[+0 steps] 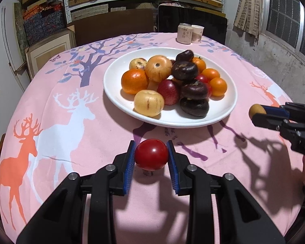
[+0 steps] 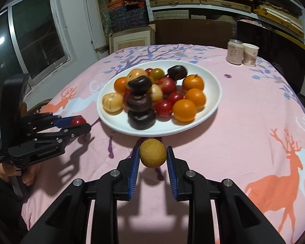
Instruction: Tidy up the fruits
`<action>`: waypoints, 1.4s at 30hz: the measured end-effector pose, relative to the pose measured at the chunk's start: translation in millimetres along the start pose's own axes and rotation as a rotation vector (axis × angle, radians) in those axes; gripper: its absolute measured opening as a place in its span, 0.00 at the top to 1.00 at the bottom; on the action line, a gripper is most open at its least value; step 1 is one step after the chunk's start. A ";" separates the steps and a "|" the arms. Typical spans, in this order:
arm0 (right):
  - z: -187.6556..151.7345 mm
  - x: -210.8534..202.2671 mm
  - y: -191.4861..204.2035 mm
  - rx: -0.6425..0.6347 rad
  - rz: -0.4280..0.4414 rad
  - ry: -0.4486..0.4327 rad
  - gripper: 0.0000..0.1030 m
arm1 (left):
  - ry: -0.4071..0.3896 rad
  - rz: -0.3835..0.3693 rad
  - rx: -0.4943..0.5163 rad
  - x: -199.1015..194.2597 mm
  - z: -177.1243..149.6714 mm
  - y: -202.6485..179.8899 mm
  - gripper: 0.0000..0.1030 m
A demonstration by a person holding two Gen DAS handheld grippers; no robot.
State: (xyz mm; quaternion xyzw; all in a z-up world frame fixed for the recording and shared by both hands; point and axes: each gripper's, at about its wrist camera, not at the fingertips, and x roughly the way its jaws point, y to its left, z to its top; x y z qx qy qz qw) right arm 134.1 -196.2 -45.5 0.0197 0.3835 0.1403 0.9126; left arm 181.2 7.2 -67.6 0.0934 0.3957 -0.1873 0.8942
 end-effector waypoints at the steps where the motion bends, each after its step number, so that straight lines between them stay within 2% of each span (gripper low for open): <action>1: 2.8 -2.4 -2.2 0.001 -0.001 -0.007 0.74 | -0.007 0.002 0.001 -3.0 1.0 -1.2 0.71; 5: 19.5 -10.6 -12.1 0.002 -0.005 -0.039 0.74 | -0.046 -0.019 -0.010 -17.5 16.0 -6.5 0.71; 12: 73.9 -3.8 -23.0 0.047 0.030 -0.067 0.74 | -0.108 -0.007 0.019 -24.8 70.1 -21.4 0.71; 16: 105.9 16.0 -29.2 0.077 0.040 -0.058 0.74 | -0.109 0.010 0.026 -8.5 99.9 -25.7 0.71; 22: 128.6 50.7 -35.0 0.096 0.029 -0.038 0.73 | -0.090 0.029 0.010 28.3 132.4 -20.2 0.71; 23: 130.6 57.4 -36.5 0.102 0.038 -0.031 0.72 | -0.083 0.039 0.005 36.2 135.6 -18.8 0.70; 25: 132.5 67.8 -39.8 0.117 0.049 -0.010 0.59 | -0.067 0.066 -0.005 50.2 140.0 -15.7 0.55; 26: 132.0 69.0 -42.1 0.133 0.033 -0.018 0.48 | -0.067 0.085 -0.013 53.9 140.4 -13.5 0.43; 27: 130.6 67.8 -44.5 0.145 0.039 -0.028 0.46 | -0.071 0.099 -0.021 54.8 139.4 -10.9 0.35; 32: 110.8 52.6 -52.4 0.180 0.052 -0.031 0.46 | -0.063 0.119 -0.041 42.8 120.7 -2.3 0.15; 34: 95.2 41.0 -52.2 0.191 0.056 -0.020 0.42 | -0.047 0.118 -0.027 33.1 104.1 -3.7 0.12; 36: 76.5 25.7 -48.1 0.189 0.051 -0.022 0.30 | -0.032 0.113 -0.015 22.1 85.0 -7.0 0.06; 40: 38.7 -6.9 -36.3 0.195 0.034 -0.038 0.22 | 0.016 0.099 -0.048 0.1 42.6 -14.7 0.05; 42: 22.9 -24.0 -27.1 0.178 0.005 -0.063 0.13 | 0.007 0.114 -0.073 -15.9 24.8 -20.0 0.05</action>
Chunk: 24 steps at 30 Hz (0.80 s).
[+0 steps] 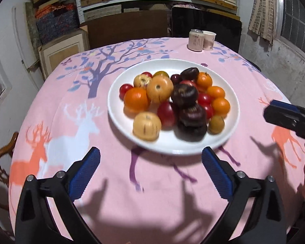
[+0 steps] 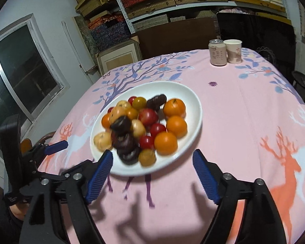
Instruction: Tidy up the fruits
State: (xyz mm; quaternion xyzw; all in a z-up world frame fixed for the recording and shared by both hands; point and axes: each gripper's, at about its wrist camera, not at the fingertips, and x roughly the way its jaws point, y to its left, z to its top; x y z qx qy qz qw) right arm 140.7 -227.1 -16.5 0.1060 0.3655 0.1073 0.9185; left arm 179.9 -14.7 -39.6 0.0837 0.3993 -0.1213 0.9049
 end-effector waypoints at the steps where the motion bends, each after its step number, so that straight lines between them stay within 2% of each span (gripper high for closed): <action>1: -10.7 -12.3 5.3 -0.014 -0.015 -0.020 0.10 | -0.008 0.007 -0.012 -8.3 -7.5 -1.3 0.05; 2: -18.6 -21.7 8.4 -0.022 -0.018 -0.034 0.03 | -0.018 0.012 -0.024 -17.1 -14.6 -3.2 0.05; 7: -52.7 -65.8 24.9 -0.087 -0.040 -0.119 0.04 | -0.088 0.024 -0.037 -64.4 -48.2 -20.8 0.05; 10: -64.2 -87.6 31.5 -0.107 -0.063 -0.162 0.04 | -0.138 0.064 -0.010 -90.3 -61.4 -35.1 0.05; 13: -72.6 -105.2 36.0 -0.111 -0.082 -0.185 0.04 | -0.168 0.062 -0.008 -113.1 -70.0 -45.0 0.05; 16: -80.1 -122.1 39.9 -0.126 -0.110 -0.209 0.04 | -0.183 0.053 -0.022 -131.0 -77.5 -50.7 0.05; 21: -89.0 -140.9 39.4 -0.113 -0.090 -0.221 0.04 | -0.185 0.081 -0.019 -146.1 -86.5 -57.8 0.05; 24: -93.3 -148.8 39.9 -0.107 -0.081 -0.225 0.04 | -0.183 0.066 -0.036 -151.8 -89.4 -55.1 0.05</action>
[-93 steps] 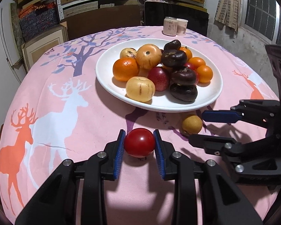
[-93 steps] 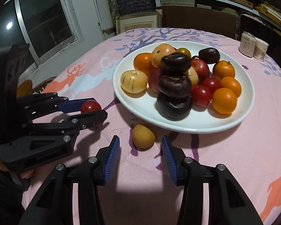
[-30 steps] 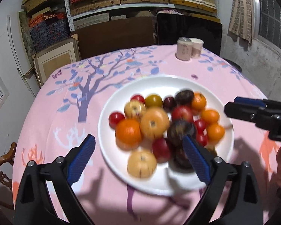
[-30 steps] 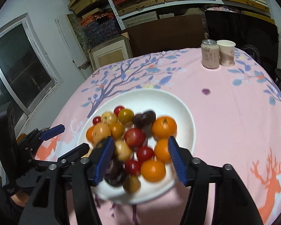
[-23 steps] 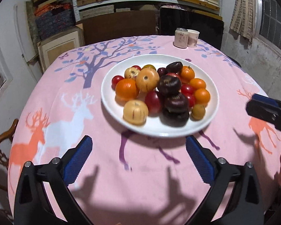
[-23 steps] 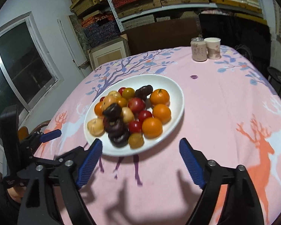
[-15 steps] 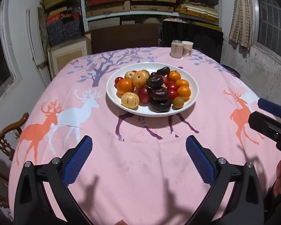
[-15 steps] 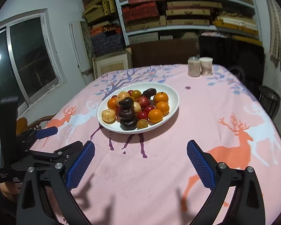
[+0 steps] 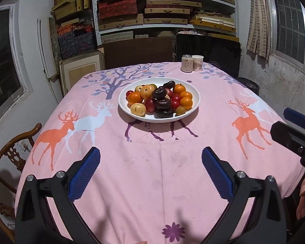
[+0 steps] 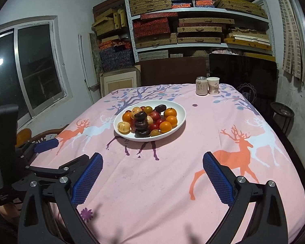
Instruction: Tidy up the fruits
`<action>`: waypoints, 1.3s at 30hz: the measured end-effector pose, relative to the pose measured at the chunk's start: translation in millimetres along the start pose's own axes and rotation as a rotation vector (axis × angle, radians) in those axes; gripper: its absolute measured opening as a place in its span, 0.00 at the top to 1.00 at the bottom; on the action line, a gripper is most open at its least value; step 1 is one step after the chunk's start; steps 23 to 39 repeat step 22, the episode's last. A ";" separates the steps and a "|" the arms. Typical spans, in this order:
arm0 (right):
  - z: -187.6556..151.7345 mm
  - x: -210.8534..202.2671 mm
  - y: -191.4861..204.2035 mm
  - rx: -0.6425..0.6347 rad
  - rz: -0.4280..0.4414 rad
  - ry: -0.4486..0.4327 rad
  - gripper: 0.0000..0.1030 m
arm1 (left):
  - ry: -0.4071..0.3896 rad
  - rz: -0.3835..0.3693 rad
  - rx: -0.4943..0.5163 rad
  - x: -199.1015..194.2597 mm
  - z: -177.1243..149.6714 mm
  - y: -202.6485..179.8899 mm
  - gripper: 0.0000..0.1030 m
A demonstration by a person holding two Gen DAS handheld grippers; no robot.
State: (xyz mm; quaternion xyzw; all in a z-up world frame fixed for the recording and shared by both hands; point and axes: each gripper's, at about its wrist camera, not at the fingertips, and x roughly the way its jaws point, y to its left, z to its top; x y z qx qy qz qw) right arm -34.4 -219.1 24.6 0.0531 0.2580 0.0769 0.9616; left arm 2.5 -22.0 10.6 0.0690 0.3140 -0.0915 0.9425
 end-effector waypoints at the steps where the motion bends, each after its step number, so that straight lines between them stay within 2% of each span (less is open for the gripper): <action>1: -0.6 -1.9 1.2 -0.001 0.001 -0.001 0.04 | -0.001 0.001 -0.002 -1.1 -0.4 1.9 0.05; 20: -2.8 -14.9 7.4 -0.010 -0.005 -0.010 0.04 | -0.028 0.049 -0.019 -11.4 -1.4 10.6 0.05; 39: -2.4 -13.6 6.7 -0.003 -0.004 -0.004 0.04 | -0.027 0.049 -0.028 -10.6 -1.2 12.5 0.05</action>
